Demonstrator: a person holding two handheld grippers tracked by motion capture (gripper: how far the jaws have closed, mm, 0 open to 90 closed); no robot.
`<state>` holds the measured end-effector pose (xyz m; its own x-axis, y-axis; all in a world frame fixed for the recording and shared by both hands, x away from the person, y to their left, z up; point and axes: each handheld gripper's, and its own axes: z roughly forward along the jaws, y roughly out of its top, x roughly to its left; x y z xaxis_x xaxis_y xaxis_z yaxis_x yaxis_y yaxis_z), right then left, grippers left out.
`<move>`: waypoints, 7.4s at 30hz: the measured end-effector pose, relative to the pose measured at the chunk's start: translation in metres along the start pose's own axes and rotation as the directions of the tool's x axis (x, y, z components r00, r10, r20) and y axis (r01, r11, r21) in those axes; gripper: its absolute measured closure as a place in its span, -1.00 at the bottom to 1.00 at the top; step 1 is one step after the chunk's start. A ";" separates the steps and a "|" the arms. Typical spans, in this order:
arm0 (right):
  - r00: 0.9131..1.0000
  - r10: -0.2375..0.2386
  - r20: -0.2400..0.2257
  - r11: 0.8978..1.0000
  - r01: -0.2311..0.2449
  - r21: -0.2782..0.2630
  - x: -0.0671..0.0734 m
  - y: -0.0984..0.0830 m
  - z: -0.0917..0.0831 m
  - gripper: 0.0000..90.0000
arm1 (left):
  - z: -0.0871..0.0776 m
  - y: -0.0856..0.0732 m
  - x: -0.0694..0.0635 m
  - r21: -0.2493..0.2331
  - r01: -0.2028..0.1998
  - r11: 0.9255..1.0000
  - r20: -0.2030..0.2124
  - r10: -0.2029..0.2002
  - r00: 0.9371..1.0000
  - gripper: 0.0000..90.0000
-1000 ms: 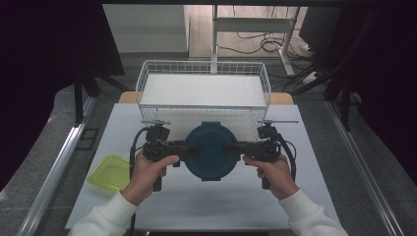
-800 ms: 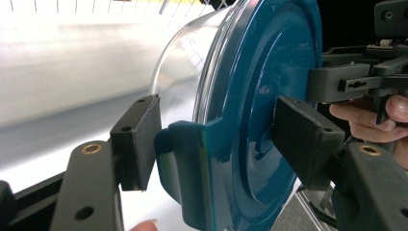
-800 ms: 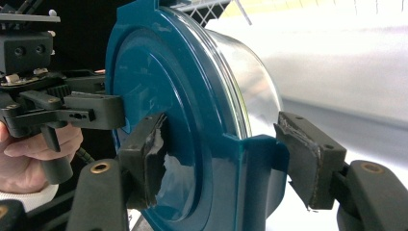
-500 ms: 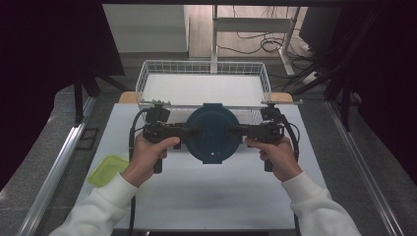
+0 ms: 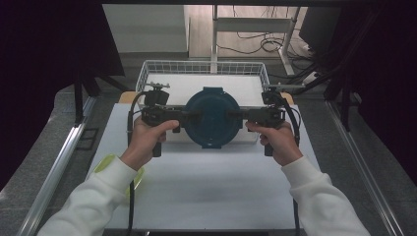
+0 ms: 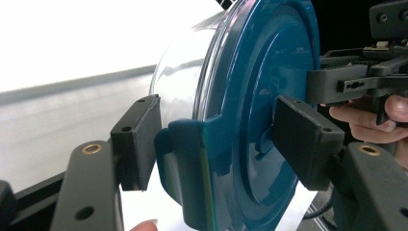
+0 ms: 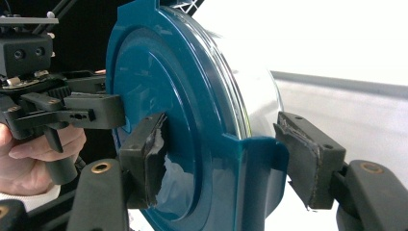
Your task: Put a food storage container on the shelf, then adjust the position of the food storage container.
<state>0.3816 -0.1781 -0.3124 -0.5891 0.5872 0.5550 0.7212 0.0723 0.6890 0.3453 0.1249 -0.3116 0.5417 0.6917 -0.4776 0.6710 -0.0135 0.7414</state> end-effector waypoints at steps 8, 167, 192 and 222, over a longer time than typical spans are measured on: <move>1.000 -0.020 0.001 1.000 0.021 -0.015 0.001 0.028 0.002 -0.17 | 0.000 0.024 0.009 -0.033 0.005 0.999 0.011 -0.005 1.000 -0.20; 0.957 -0.250 0.149 0.964 0.232 0.128 -0.053 -0.166 -0.018 -0.48 | -0.004 -0.193 0.026 0.180 -0.165 0.970 -0.130 0.190 0.973 -0.47; 0.958 -0.240 0.159 0.966 0.221 0.131 -0.055 -0.166 -0.021 -0.48 | -0.081 -0.165 0.035 0.168 -0.212 0.963 -0.224 0.247 0.943 -0.33; 0.959 -0.227 0.172 0.969 0.205 0.136 -0.059 -0.170 -0.020 -0.48 | -0.113 -0.140 0.168 0.185 0.015 0.983 -0.501 0.081 0.861 0.56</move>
<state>0.2862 -0.2408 -0.4531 -0.6656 0.6851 0.2960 0.6279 0.2998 0.7182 0.2855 0.3249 -0.4424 0.2674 0.9567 -0.1149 0.7610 -0.1365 0.6342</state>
